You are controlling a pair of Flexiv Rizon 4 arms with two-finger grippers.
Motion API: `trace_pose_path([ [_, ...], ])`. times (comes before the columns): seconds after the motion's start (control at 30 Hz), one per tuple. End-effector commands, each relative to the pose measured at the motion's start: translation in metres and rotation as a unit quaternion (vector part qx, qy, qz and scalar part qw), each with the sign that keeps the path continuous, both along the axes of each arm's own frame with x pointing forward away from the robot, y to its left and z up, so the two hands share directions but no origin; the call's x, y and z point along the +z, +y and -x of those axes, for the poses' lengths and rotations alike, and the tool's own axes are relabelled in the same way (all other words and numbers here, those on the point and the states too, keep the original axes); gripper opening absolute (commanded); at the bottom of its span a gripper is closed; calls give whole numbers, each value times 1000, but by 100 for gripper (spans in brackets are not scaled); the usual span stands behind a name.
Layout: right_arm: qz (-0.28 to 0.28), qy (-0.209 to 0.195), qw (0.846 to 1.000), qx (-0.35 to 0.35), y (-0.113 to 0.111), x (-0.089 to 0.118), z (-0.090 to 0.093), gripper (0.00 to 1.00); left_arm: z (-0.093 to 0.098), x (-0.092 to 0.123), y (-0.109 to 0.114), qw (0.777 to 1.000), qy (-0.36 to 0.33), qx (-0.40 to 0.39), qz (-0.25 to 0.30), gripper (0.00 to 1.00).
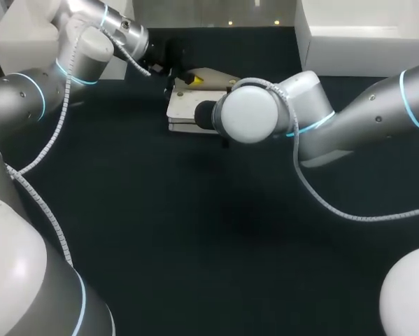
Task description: Pick up the bag, open it, inspect its contents, close it, and place it on the opposite side
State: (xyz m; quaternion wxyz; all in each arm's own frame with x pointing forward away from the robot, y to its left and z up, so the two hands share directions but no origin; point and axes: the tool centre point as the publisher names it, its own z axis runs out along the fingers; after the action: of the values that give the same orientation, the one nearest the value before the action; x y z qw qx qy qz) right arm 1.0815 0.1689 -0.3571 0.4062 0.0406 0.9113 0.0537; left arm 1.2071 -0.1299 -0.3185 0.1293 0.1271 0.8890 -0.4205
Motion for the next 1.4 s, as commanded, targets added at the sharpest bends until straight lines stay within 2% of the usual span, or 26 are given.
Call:
trace_pose_path([
  [0.03, -1, 0, 1000, -1, 0, -4, 2, 1, 3, 1, 2, 1000, -11, 0, 5, 0],
  [0.53, -12, 6, 1000, -13, -2, -11, 7, 0, 33, -4, 3, 992, -120, -38, 31, 0],
  [0.83, -12, 6, 1000, -13, -2, -11, 7, 0, 40, -16, 4, 984, -165, -48, 49, 0],
  [0.9, -12, 6, 1000, -13, -2, -11, 7, 0, 40, -17, 5, 984, -166, -48, 48, 15],
  [0.97, -12, 6, 1000, -13, -2, -11, 7, 0, 41, -14, 6, 985, -164, -44, 44, 24],
  [1.03, -12, 6, 1000, -13, -2, -11, 7, 0, 40, -8, 7, 985, -163, -40, 41, 42],
  [1.2, -12, 6, 1000, -13, -2, -11, 7, 0, 37, 4, 12, 984, -168, -28, 40, 41],
  [1.27, -12, 6, 1000, -13, -2, -11, 7, 0, 36, 7, 13, 984, -170, -27, 42, 36],
  [1.37, -12, 6, 1000, -13, -2, -11, 7, 0, 34, 9, 14, 984, -174, -27, 40, 17],
  [1.4, -12, 6, 1000, -13, -2, -11, 7, 0, 34, 9, 14, 983, -175, -28, 40, 3],
])
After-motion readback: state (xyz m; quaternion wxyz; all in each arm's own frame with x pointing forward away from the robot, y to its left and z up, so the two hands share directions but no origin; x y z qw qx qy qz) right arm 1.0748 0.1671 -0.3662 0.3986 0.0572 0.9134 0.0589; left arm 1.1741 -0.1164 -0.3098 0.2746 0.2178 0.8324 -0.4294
